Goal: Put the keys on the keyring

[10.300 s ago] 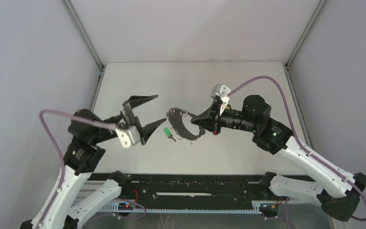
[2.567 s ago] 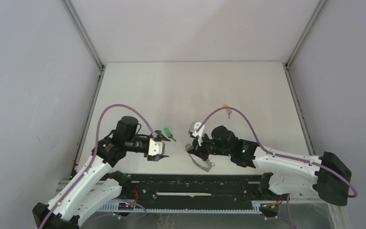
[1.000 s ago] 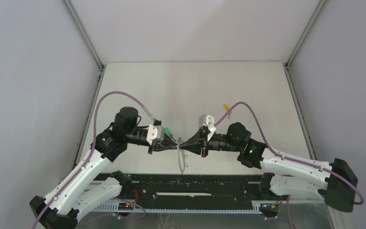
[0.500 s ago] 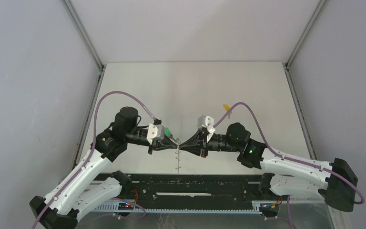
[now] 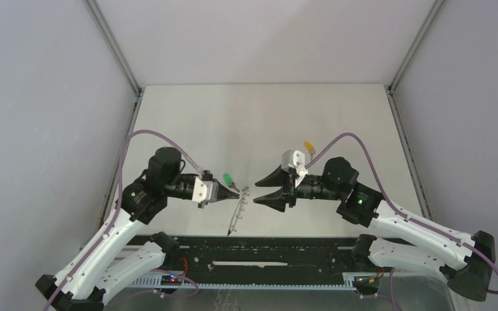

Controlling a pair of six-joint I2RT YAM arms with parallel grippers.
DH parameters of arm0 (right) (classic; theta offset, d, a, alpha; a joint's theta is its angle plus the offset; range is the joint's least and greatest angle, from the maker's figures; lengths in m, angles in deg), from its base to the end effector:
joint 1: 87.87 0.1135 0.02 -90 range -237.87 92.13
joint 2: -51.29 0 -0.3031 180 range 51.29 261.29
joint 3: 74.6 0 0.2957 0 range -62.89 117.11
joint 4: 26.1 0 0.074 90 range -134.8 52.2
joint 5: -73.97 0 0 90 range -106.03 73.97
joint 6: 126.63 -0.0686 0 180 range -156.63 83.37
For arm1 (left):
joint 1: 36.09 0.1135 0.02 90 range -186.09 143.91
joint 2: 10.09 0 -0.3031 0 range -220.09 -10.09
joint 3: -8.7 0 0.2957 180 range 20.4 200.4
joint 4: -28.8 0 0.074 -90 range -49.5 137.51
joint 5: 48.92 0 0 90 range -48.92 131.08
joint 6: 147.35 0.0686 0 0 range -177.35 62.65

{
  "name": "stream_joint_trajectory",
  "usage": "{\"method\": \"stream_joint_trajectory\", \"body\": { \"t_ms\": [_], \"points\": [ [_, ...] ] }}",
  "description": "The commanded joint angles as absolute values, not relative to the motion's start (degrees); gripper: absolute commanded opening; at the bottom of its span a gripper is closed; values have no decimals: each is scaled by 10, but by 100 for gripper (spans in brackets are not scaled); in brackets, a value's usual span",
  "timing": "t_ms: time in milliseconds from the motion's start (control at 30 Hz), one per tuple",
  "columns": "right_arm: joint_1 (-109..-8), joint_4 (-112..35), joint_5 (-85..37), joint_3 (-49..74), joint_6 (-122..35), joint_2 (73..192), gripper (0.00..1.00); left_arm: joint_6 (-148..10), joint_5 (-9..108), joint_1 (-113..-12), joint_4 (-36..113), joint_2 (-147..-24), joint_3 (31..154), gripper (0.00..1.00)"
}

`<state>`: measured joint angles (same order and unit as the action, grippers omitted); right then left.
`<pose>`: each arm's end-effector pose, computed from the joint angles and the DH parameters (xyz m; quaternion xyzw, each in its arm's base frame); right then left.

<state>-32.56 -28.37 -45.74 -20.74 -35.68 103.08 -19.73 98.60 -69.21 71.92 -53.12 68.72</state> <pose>0.1209 0.2345 0.3619 -0.4824 0.5185 0.4732 0.5240 0.1198 -0.1472 0.3579 0.6382 0.4593 -0.3898 0.4794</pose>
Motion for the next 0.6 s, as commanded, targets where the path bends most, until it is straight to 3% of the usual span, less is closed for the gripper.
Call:
{"method": "stream_joint_trajectory", "body": {
  "t_ms": [0, 133, 267, 567],
  "points": [
    [-322, -367, -470, -149, -301, 1031, 56, -84, 979, -706, 716, -504, 712, 0],
    [-308, -436, -441, -111, -260, 1034, 57, -27, 979, -713, 713, -487, 710, 0],
    [-292, -453, -427, -96, -242, 1025, 56, -76, 997, -714, 691, -484, 723, 0],
    [-260, -441, -426, -82, -245, 1003, 53, -390, 1024, -714, 469, -478, 708, 0]
  ]
}}
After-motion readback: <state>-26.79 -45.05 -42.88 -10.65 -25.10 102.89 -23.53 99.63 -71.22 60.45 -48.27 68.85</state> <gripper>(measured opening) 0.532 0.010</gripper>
